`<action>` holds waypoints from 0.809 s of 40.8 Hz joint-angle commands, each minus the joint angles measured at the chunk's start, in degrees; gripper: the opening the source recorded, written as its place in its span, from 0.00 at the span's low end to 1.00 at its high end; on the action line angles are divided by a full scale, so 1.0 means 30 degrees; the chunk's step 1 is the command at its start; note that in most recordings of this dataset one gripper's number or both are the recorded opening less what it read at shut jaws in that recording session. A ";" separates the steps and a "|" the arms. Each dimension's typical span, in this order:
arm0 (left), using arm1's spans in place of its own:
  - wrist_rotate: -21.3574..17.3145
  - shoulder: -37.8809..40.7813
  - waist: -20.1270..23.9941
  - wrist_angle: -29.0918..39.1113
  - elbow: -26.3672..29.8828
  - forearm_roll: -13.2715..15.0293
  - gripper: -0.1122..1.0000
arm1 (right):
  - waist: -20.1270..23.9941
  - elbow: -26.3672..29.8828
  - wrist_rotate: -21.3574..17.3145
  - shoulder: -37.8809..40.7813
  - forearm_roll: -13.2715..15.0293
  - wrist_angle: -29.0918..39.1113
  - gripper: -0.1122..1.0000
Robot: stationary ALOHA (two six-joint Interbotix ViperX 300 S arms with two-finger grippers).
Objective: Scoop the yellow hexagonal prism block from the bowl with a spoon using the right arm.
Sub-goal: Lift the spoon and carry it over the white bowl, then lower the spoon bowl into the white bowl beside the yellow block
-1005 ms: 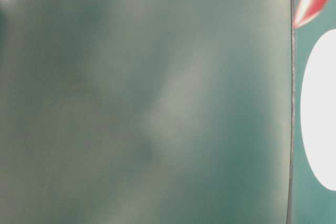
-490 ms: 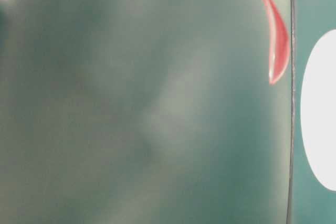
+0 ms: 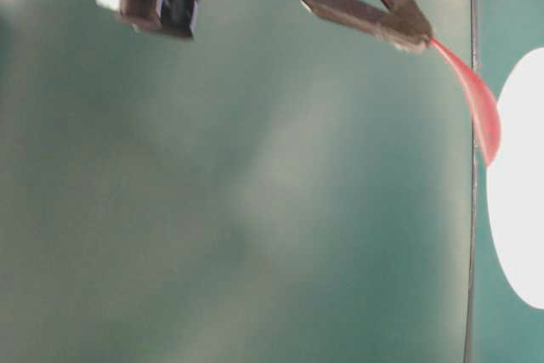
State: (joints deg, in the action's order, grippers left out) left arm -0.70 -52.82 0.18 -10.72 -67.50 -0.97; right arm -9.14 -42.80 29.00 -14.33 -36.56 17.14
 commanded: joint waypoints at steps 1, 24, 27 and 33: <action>0.0000 0.0059 0.0000 -0.0088 0.0381 -0.0059 0.09 | -0.0439 0.1318 -0.0059 0.0615 0.0322 0.1113 0.30; 0.0029 0.0176 0.0029 -0.0205 0.0381 -0.0059 0.09 | -0.0732 0.4717 -0.2139 0.3369 0.3340 0.6123 0.30; 0.0029 0.0205 0.0000 -0.0205 0.0381 -0.0059 0.09 | -0.0732 0.4863 -0.2783 0.3457 0.3867 0.6650 0.30; 0.0029 0.0205 0.0000 -0.0205 0.0352 -0.0059 0.09 | -0.0498 0.5156 -0.3105 0.3662 0.4307 0.7236 0.30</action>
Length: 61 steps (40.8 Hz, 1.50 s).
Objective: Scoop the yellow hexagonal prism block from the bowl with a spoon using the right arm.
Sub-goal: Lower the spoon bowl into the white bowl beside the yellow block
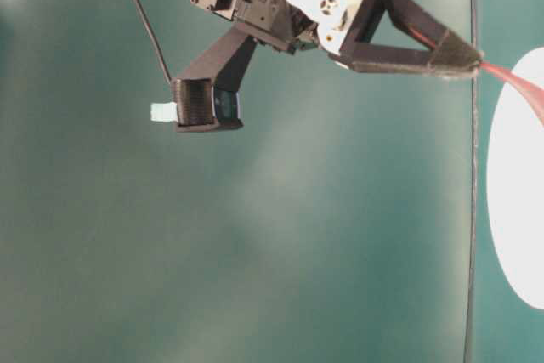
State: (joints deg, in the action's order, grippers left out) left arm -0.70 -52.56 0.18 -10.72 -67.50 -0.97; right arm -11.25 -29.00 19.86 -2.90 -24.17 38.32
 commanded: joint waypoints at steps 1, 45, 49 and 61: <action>0.0029 0.0117 0.0029 -0.0176 0.0381 -0.0059 0.09 | 0.0264 0.0586 -0.0059 -0.0088 0.0176 0.0176 0.30; 0.0029 0.0088 0.0029 -0.0088 0.0381 -0.0059 0.09 | 0.0674 0.1465 -0.0703 0.0820 0.0205 0.1992 0.30; 0.0029 0.0059 0.0029 -0.0088 0.0381 -0.0059 0.09 | 0.0674 0.1699 -0.0732 0.0967 0.0205 0.2285 0.30; 0.0029 0.0029 0.0000 -0.0088 0.0381 -0.0059 0.09 | 0.0674 0.2314 -0.0762 0.1406 0.0205 0.3105 0.30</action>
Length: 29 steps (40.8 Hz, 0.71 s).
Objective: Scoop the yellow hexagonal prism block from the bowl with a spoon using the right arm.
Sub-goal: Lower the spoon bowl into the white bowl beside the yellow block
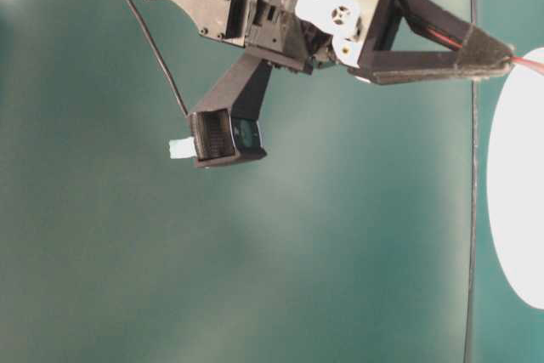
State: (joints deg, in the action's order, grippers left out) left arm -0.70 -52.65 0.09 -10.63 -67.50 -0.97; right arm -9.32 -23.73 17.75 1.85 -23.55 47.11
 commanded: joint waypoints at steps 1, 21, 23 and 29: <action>0.0029 0.0059 0.0029 -0.0117 0.0352 -0.0059 0.09 | 0.0059 0.0586 -0.0059 -0.0117 -0.0029 0.0264 0.30; 0.0029 0.0029 0.0059 -0.0088 0.0381 -0.0059 0.09 | 0.0059 0.0908 -0.0059 0.0439 0.0000 0.0410 0.30; 0.0029 0.0029 0.0059 -0.0117 0.0381 -0.0059 0.09 | 0.0088 0.0937 -0.0059 0.0498 0.0000 0.0352 0.30; 0.0029 0.0000 0.0029 -0.0088 0.0381 -0.0059 0.09 | 0.0146 0.1025 -0.0029 0.0703 0.0000 0.0293 0.30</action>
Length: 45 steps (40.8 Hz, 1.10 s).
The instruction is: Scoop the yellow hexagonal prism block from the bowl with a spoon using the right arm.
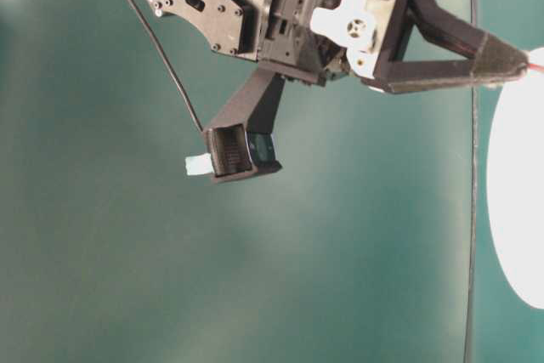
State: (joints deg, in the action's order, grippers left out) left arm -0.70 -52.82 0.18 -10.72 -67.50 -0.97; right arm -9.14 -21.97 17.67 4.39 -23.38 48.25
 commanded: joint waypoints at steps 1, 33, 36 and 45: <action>0.0029 0.0059 0.0029 -0.0059 0.0381 -0.0059 0.09 | 0.0088 0.0469 0.0000 -0.0117 -0.0059 -0.0117 0.30; 0.0029 0.0059 0.0029 -0.0059 0.0381 -0.0059 0.09 | 0.0439 0.0703 0.0352 0.0732 -0.0059 -0.2344 0.30; 0.0000 0.0059 0.0029 -0.0088 0.0381 -0.0059 0.09 | 0.0469 0.0703 0.0352 0.0762 -0.0059 -0.2578 0.30; 0.0000 0.0029 0.0000 -0.0088 0.0381 -0.0059 0.09 | 0.0439 0.0674 0.0381 0.0791 -0.0029 -0.3867 0.30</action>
State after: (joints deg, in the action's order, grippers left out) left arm -0.70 -52.91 0.18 -10.63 -67.50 -0.97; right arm -7.91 -21.18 18.72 7.56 -23.47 38.14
